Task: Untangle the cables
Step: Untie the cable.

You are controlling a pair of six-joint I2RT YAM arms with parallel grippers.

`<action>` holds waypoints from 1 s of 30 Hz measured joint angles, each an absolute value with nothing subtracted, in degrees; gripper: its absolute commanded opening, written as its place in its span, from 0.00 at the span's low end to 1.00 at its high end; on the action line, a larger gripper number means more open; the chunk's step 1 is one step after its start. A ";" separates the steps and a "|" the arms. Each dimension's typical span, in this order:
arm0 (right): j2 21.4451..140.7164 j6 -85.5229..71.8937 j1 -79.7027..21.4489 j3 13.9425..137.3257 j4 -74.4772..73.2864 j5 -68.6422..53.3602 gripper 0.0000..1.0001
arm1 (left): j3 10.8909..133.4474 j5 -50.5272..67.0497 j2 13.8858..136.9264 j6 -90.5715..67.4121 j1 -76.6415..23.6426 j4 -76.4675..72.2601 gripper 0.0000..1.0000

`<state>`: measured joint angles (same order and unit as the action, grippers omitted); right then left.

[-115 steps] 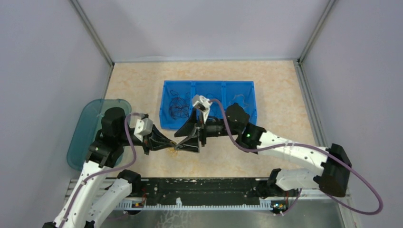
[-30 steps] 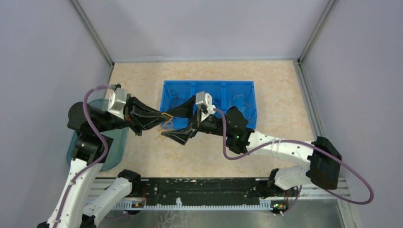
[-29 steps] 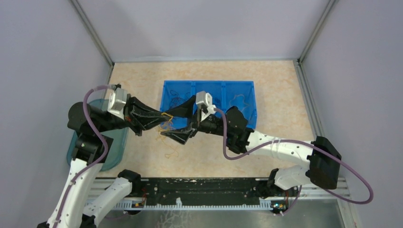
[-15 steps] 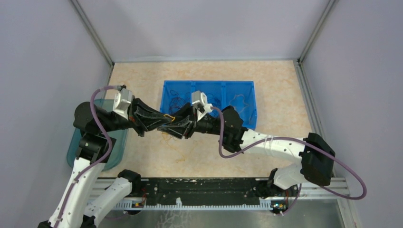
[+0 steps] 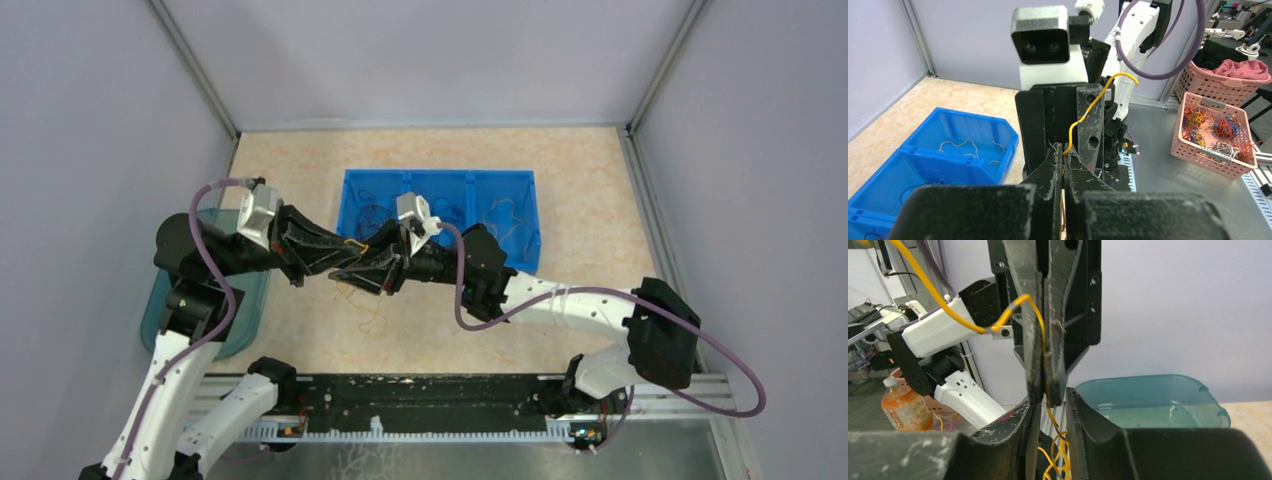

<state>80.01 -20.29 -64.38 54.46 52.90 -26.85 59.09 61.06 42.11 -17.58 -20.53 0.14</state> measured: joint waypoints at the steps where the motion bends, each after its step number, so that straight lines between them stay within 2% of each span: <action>1: 80.20 -20.36 -64.38 54.48 52.69 -26.89 0.25 | 59.22 61.06 42.15 -17.80 -20.53 0.03 0.01; 18: 85.41 -23.18 -64.51 54.57 55.37 -27.29 0.27 | 62.72 61.49 44.16 -20.16 -20.53 -1.54 0.00; 30: 89.67 -25.69 -65.14 49.50 57.43 -26.83 0.27 | 72.36 61.73 49.45 -21.47 -20.53 -5.21 0.00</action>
<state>89.67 -25.69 -65.14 49.50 57.43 -26.83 72.36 61.73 49.45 -21.47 -20.53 -5.21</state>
